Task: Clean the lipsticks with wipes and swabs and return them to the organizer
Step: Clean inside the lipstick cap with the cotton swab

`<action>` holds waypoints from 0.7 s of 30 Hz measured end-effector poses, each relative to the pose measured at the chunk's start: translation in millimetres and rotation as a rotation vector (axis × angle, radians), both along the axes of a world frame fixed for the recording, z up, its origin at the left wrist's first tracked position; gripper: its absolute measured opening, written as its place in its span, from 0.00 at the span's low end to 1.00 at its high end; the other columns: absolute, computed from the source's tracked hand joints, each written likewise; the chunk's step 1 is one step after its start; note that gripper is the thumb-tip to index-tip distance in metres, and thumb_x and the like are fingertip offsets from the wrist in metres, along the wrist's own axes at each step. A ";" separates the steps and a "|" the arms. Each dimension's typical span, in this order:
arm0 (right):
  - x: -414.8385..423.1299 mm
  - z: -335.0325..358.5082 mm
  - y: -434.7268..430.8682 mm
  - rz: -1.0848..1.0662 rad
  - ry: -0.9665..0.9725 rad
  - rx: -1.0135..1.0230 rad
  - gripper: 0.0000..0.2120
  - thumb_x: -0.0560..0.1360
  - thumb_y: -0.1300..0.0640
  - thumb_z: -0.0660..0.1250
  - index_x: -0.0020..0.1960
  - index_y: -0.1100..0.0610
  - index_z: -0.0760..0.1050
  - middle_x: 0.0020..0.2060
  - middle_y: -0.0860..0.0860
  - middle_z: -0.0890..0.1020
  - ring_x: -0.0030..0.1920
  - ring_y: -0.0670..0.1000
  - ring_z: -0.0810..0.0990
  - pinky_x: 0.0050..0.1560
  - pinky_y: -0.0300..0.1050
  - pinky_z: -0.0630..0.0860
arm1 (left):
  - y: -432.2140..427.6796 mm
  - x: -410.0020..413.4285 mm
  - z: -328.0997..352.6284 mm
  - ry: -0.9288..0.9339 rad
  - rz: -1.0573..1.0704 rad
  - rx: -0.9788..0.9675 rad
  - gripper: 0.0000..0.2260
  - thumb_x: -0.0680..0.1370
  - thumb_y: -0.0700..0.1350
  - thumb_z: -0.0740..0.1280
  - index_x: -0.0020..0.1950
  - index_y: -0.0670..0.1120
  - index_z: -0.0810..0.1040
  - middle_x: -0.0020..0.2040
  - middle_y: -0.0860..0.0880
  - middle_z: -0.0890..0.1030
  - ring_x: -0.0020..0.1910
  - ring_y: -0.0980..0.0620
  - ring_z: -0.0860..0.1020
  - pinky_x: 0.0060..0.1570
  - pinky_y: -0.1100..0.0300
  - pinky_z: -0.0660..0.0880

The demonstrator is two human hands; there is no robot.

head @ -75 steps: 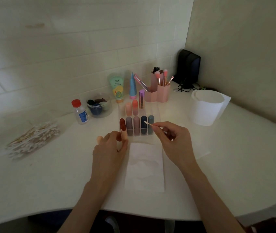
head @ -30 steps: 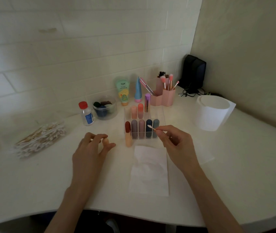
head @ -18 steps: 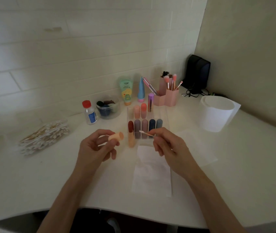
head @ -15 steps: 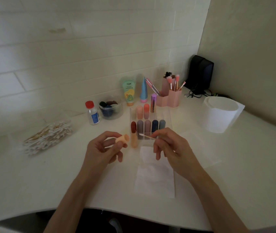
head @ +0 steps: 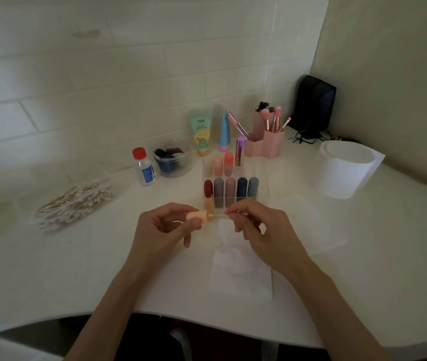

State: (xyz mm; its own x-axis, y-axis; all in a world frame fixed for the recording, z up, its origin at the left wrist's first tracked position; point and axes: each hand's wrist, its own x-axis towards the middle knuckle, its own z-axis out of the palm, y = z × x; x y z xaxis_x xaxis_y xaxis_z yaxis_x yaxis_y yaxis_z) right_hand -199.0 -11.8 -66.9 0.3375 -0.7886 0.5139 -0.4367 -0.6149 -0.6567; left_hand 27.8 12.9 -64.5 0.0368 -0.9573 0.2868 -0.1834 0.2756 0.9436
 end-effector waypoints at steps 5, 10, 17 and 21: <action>3.9 2.1 2.1 -0.054 0.052 -0.076 0.09 0.81 0.52 0.65 0.54 0.55 0.81 0.37 0.30 0.72 0.36 0.38 0.77 0.41 0.24 0.69 | -0.7 -1.1 -0.2 0.000 0.003 0.012 0.10 0.73 0.43 0.73 0.51 0.40 0.84 0.39 0.46 0.86 0.26 0.47 0.79 0.30 0.68 0.73; 4.1 -1.1 2.3 -0.054 0.077 -0.073 0.04 0.80 0.55 0.70 0.53 0.53 0.82 0.33 0.34 0.74 0.32 0.42 0.74 0.38 0.26 0.67 | -1.1 -0.6 0.0 -0.003 0.024 0.023 0.10 0.73 0.44 0.73 0.50 0.38 0.83 0.39 0.45 0.86 0.26 0.43 0.79 0.29 0.66 0.74; 4.0 -5.8 1.7 0.026 0.066 0.039 0.11 0.82 0.44 0.62 0.54 0.48 0.79 0.39 0.44 0.82 0.36 0.50 0.78 0.39 0.44 0.77 | -1.5 -0.5 -0.2 -0.010 0.040 0.017 0.11 0.72 0.46 0.73 0.50 0.41 0.84 0.42 0.47 0.86 0.27 0.45 0.80 0.30 0.67 0.74; 3.8 -3.6 4.3 0.042 -0.013 0.072 0.08 0.82 0.48 0.63 0.53 0.49 0.79 0.38 0.48 0.82 0.34 0.53 0.76 0.38 0.53 0.76 | -1.9 1.0 -1.5 -0.016 0.035 0.004 0.11 0.72 0.46 0.74 0.51 0.41 0.84 0.42 0.48 0.86 0.28 0.46 0.79 0.31 0.66 0.74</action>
State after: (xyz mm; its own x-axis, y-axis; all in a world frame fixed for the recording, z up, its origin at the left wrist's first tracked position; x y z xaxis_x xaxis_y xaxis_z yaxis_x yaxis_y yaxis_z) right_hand -195.2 -7.5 -70.6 0.3647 -0.8089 0.4612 -0.4023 -0.5836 -0.7054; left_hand 28.8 11.0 -66.1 0.0653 -0.9566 0.2841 -0.2082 0.2654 0.9414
